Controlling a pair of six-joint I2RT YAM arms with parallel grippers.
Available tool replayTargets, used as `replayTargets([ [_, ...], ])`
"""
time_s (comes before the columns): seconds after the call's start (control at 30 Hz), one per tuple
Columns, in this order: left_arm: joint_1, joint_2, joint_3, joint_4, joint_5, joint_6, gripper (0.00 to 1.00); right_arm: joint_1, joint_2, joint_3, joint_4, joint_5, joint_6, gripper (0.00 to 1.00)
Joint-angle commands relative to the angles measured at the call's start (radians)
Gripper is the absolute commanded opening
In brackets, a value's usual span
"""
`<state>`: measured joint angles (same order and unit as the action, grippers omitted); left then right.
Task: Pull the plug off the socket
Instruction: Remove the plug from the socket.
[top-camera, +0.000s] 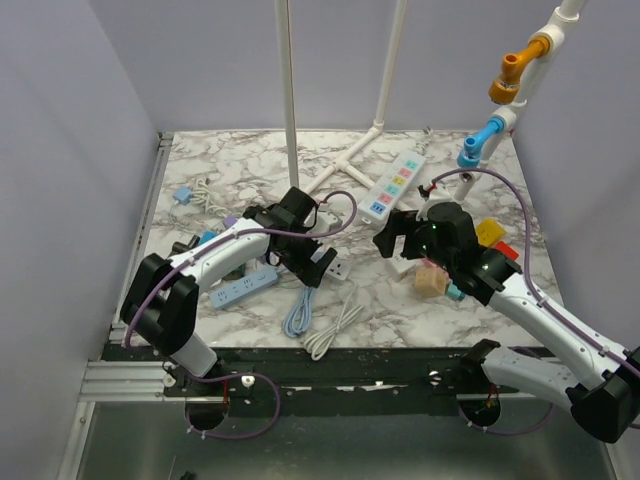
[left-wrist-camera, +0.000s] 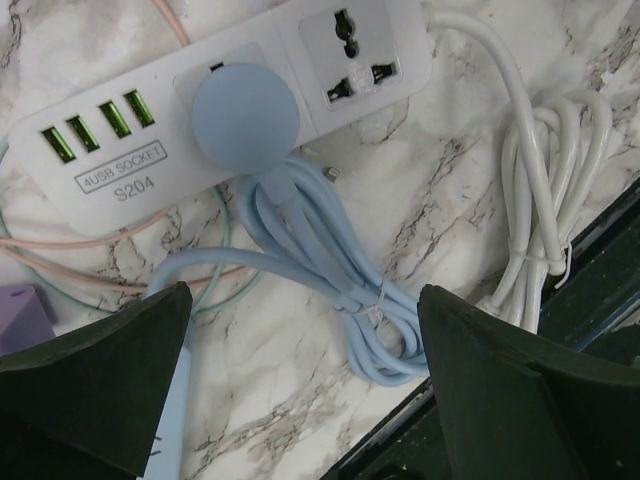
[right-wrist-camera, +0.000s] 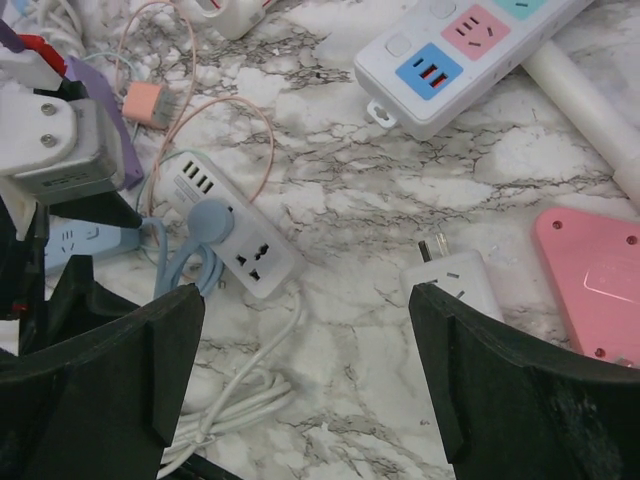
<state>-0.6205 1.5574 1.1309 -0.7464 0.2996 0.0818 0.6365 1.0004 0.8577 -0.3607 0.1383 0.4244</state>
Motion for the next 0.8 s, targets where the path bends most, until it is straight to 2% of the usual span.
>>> replayTargets([
  [0.0,-0.012,0.044,0.026,0.093,-0.050,-0.056,0.98,0.005,-0.027,-0.034,0.017,0.038,0.033,0.89],
  [0.1,-0.015,0.093,0.070,0.073,-0.035,-0.056,0.93,0.004,-0.056,-0.052,0.031,0.046,0.043,0.85],
  [0.2,-0.019,0.130,0.082,0.071,-0.029,-0.064,0.82,0.004,-0.079,-0.065,0.043,0.046,0.055,0.81],
  [0.33,-0.025,0.151,0.045,0.099,-0.018,-0.077,0.72,0.005,-0.090,-0.088,0.054,0.030,0.060,0.80],
  [0.5,-0.039,0.190,0.035,0.107,-0.014,-0.108,0.51,0.004,-0.094,-0.101,0.047,0.033,0.067,0.81],
  [0.7,-0.043,0.216,0.059,0.101,-0.059,-0.104,0.19,0.004,-0.094,-0.112,0.065,0.019,0.073,0.81],
  [0.77,-0.043,0.219,0.074,0.080,-0.065,-0.090,0.01,0.005,-0.088,-0.122,0.075,0.000,0.082,0.81],
])
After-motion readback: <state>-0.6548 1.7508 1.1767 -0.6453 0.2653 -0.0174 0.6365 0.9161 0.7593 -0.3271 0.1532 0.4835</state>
